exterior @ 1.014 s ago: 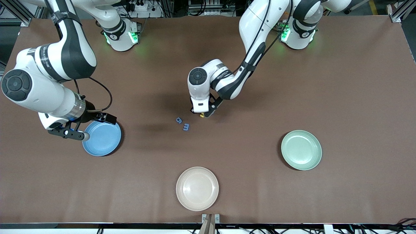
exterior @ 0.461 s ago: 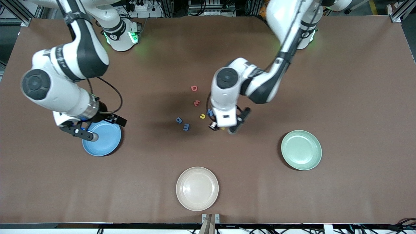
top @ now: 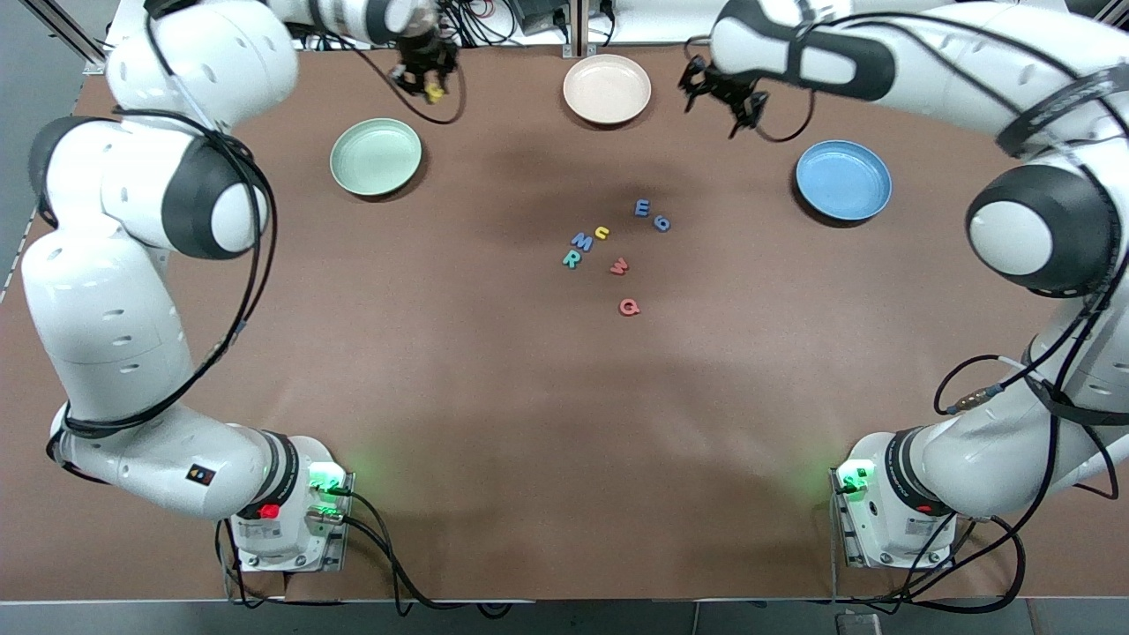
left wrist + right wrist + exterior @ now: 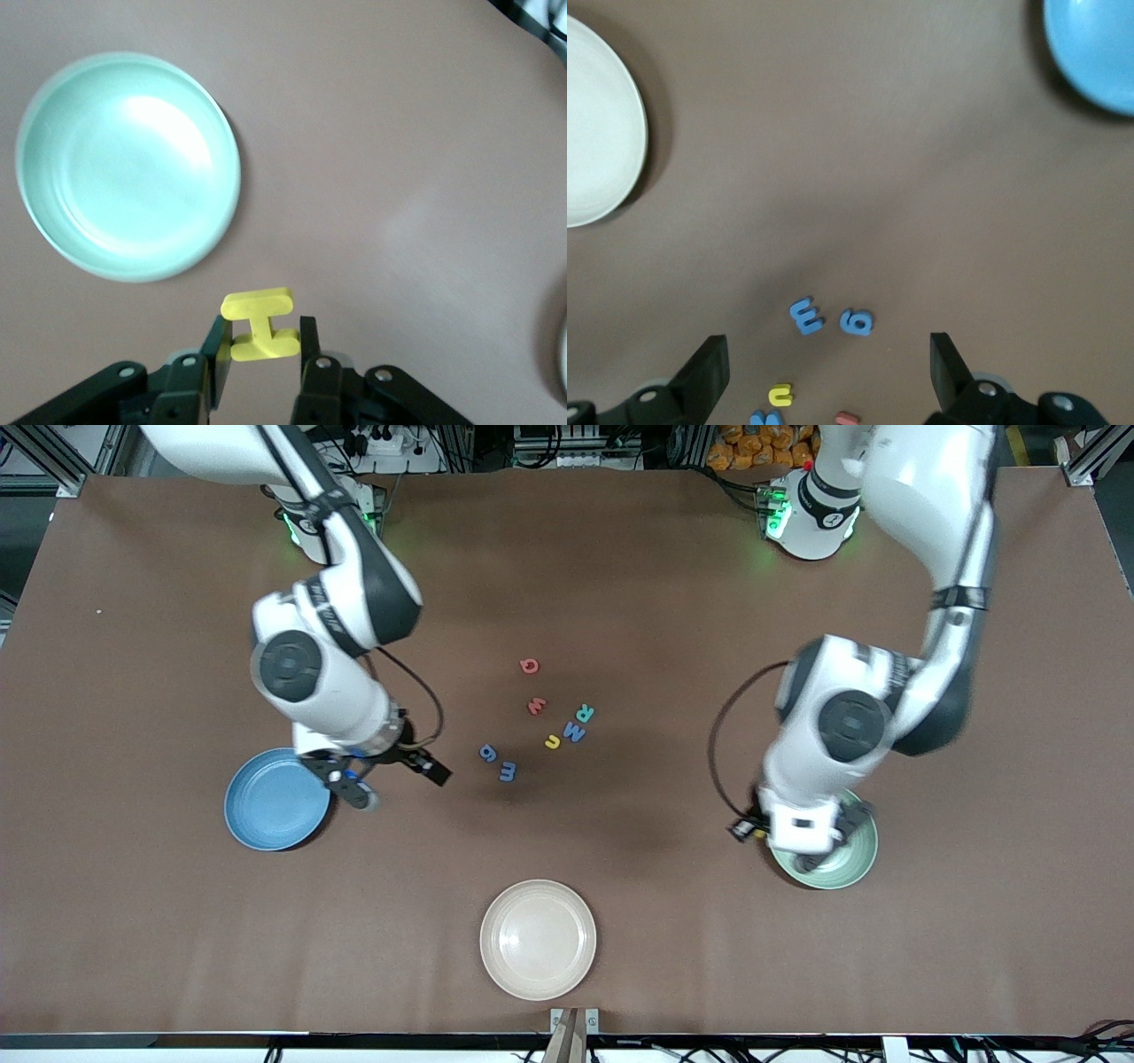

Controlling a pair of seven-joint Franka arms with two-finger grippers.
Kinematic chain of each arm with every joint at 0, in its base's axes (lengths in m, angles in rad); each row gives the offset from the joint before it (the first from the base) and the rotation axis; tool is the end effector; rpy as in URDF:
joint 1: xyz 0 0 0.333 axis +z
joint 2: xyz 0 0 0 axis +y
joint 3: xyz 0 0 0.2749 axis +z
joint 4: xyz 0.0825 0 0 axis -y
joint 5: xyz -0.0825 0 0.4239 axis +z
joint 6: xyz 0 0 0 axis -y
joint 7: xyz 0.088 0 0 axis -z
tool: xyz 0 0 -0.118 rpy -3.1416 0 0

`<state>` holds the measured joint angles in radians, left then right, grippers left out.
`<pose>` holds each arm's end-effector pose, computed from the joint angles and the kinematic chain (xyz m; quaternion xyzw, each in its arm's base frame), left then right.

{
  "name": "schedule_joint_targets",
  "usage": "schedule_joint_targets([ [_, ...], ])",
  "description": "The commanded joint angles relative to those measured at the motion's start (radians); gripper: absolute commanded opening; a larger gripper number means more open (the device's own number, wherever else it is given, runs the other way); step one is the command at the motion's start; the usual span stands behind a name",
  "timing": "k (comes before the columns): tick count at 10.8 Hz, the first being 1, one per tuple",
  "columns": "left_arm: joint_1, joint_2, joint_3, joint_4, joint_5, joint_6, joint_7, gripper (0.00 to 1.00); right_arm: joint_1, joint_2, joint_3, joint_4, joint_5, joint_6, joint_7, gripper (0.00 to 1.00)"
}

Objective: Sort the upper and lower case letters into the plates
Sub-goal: 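Carry the H to the green plate while the right gripper reaches the letters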

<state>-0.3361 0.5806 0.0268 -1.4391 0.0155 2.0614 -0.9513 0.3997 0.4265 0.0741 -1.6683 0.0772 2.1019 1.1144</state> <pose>0.6952 -0.2239 0.2939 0.9504 0.3099 0.0253 0.0009 0.6100 0.3141 0.2921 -0.9406 0.3360 0.0319 0.0369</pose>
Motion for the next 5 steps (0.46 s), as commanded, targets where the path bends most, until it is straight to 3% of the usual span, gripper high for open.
schedule_joint_targets([
  [1,0.083,0.005,-0.016,-0.046,0.004,-0.004,0.173,0.00,0.072,0.064,-0.007,0.021,0.004,0.053,0.207,1.00],
  [4,0.156,0.071,-0.016,-0.061,0.004,0.003,0.317,0.03,0.171,0.151,-0.010,0.021,-0.003,0.133,0.533,1.00],
  [5,0.173,0.091,-0.016,-0.066,0.006,0.014,0.357,0.17,0.204,0.194,-0.010,0.021,-0.034,0.205,0.650,1.00],
])
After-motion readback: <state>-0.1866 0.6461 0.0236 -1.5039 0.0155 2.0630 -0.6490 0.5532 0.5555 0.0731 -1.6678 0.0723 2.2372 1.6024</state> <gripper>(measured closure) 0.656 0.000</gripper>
